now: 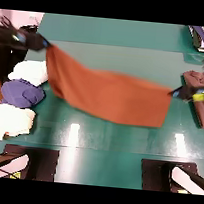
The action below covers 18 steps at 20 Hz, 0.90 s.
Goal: Fold the shirts.
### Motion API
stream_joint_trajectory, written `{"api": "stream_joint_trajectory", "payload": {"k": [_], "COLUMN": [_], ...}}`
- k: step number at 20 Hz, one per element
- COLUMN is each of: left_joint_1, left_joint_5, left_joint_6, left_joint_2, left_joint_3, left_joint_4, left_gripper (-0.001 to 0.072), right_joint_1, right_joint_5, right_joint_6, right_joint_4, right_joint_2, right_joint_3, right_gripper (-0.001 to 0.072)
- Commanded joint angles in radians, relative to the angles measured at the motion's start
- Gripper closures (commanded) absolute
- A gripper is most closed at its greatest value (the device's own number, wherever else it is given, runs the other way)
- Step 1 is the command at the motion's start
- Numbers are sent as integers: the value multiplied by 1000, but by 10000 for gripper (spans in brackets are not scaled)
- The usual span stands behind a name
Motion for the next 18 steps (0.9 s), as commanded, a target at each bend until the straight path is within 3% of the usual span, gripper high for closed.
{"api": "stream_joint_trajectory", "payload": {"k": [1,6,9,15,18], "left_joint_1": [1,1,1,1,1], "left_joint_5": [79,112,190,208,191], "left_joint_6": [0,-1,-28,-52,-53], "left_joint_2": [144,251,288,306,258], "left_joint_3": [233,595,684,668,514], "left_joint_4": [12,11,10,16,41], "left_gripper": [680,681,681,681,680], "right_joint_1": [-27,-132,-229,-322,-320], "right_joint_5": [-178,-229,-208,-87,44], "right_joint_6": [3,7,7,66,123], "right_joint_4": [26,24,23,17,21], "right_joint_2": [179,311,341,225,92], "right_joint_3": [233,550,676,922,945], "right_gripper": [694,694,694,695,695]}}
